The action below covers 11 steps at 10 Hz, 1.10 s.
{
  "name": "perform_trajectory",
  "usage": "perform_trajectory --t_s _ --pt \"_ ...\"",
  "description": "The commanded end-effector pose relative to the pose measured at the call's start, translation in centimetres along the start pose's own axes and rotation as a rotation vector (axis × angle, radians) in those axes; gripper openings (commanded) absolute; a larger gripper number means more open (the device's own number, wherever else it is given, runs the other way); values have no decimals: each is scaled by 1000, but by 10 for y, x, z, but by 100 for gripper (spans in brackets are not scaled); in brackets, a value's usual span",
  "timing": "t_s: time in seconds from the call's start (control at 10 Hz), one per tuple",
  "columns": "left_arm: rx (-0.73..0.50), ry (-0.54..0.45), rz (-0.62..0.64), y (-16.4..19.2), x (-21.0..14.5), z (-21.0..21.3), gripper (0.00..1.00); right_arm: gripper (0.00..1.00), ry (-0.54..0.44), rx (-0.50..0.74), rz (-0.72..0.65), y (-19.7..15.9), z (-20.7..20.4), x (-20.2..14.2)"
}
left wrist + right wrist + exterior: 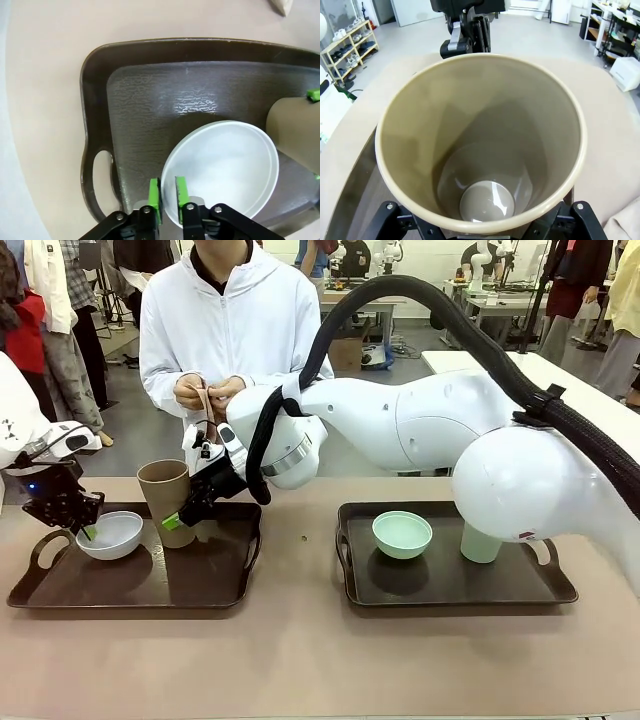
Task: Set up a tray with a mat and arrange the tableware.
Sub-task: Pick up the Picnic Bowl and Reusable plastic cup from the Handle tray in front of the human's position and hold them in the air.
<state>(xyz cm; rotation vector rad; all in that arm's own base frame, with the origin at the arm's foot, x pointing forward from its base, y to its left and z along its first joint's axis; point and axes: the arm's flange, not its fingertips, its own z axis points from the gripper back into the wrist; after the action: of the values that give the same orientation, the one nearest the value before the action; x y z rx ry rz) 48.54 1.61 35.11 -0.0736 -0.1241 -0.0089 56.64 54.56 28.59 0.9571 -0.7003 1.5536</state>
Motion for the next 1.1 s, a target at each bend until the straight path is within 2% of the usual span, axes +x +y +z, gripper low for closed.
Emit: perform_trajectory --t_s 0.0,0.1,0.2,0.4,0.5,0.6,0.8,1.0 --pt "-1 3 32 -4 4 -2 0 0 -4 10 23 -7 -2 -2" --pt "-1 5 35 -5 3 -1 0 24 -4 6 24 -7 -1 -1" --pt "-7 8 39 -4 3 1 0 0 0 2 29 -6 -1 0" --pt "-13 9 37 -3 1 4 0 0 6 -10 29 -2 4 1" --pt "-20 2 34 -3 -1 7 0 24 11 -25 17 0 8 3" --pt "-13 -5 31 -4 -3 12 0 70 7 7 -18 7 14 9" --pt "-78 30 40 -7 -14 44 0 70 42 -46 0 31 47 40" --pt "-76 -33 24 -8 -26 97 0 70 51 -109 15 58 94 75"
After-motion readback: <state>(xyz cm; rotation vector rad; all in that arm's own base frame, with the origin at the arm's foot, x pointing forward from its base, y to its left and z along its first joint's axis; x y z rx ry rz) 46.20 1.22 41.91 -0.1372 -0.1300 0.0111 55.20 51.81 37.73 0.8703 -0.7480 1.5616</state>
